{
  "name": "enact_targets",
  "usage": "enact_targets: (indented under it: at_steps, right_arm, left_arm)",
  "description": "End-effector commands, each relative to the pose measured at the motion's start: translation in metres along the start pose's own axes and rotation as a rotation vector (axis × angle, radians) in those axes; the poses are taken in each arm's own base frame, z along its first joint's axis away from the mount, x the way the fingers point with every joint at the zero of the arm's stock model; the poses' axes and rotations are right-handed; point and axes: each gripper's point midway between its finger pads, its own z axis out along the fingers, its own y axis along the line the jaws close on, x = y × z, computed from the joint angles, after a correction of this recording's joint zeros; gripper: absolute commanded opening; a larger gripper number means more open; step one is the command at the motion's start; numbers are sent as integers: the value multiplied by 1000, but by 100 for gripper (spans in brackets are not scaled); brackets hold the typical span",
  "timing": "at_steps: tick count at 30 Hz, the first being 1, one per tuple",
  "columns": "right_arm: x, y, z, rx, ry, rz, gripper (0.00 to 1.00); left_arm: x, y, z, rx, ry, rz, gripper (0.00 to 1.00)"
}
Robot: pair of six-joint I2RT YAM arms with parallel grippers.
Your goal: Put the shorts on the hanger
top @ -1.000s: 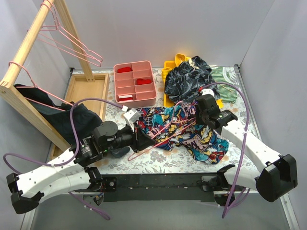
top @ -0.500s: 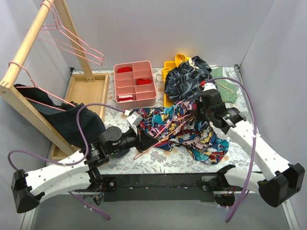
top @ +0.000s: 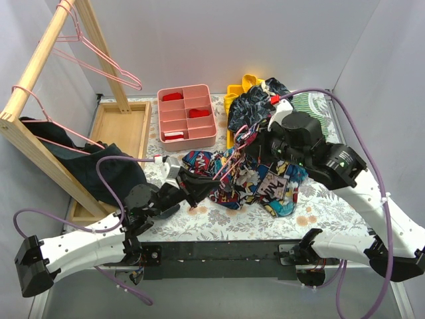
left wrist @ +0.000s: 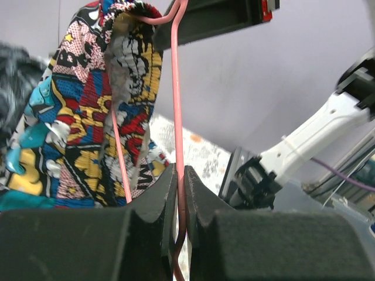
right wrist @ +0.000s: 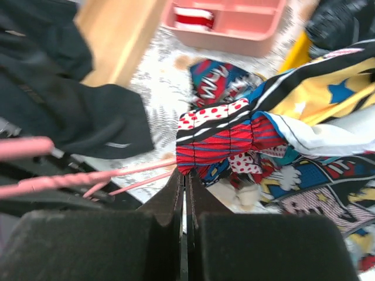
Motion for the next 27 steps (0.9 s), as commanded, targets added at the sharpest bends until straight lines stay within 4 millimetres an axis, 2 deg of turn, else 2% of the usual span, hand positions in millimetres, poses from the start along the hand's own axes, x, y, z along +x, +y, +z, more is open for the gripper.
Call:
enact_targets:
  at_steps: [1, 2, 4, 5, 6, 9, 11, 12, 13, 15, 17, 19, 21, 22, 24, 25, 26, 27]
  right_arm:
    - [-9, 18, -17, -50, -21, -4, 6]
    - [-2, 12, -9, -26, -14, -11, 19]
    - [8, 5, -1, 0, 16, -23, 28]
    - [11, 3, 1, 6, 23, -21, 38]
    - [19, -1, 6, 21, 41, -16, 43]
    - [15, -9, 0, 66, 5, 22, 61]
    - [4, -12, -12, 82, -52, 54, 70]
    - [0, -13, -16, 83, -69, 63, 72]
    - [-8, -12, -24, 85, -101, 95, 72]
    - [-12, -19, -29, 126, -123, 120, 73]
    - [-17, -27, -29, 166, -149, 154, 77]
    - [-20, -43, -23, 226, -159, 186, 80]
    - [-24, -48, -18, 216, -149, 215, 80]
    - [-33, -61, -14, 243, -170, 249, 81]
    - [-34, -66, -6, 210, -160, 295, 80]
    - [-39, -80, -4, 229, -173, 334, 81]
    - [-40, -77, 3, 172, -166, 353, 81]
    - [-42, -88, 7, 182, -171, 397, 80]
  left_arm:
    - [-56, -18, -5, 53, -196, 79, 0]
    - [-54, -14, -5, 39, -195, 86, 0]
    - [-54, -11, -7, 29, -218, 104, 0]
    - [-52, -8, -9, 26, -231, 106, 0]
    - [-51, -6, -13, 29, -270, 108, 0]
    - [-41, 9, -21, -11, -327, 130, 0]
    - [-33, 17, -22, -35, -329, 154, 0]
    - [-37, 15, -24, -26, -364, 159, 0]
    - [-24, 21, -24, -35, -337, 165, 0]
    - [-23, 23, -23, -35, -349, 171, 0]
    - [-13, 26, -20, -39, -322, 179, 0]
    - [-9, 27, -18, -35, -312, 184, 0]
    - [-1, 29, -14, -40, -286, 188, 0]
    - [1, 30, -13, -42, -280, 195, 0]
    - [9, 32, -9, -44, -255, 198, 0]
    - [9, 32, -7, -44, -251, 206, 0]
    - [9, 31, -6, -41, -251, 209, 0]
    - [13, 32, -4, -43, -240, 214, 0]
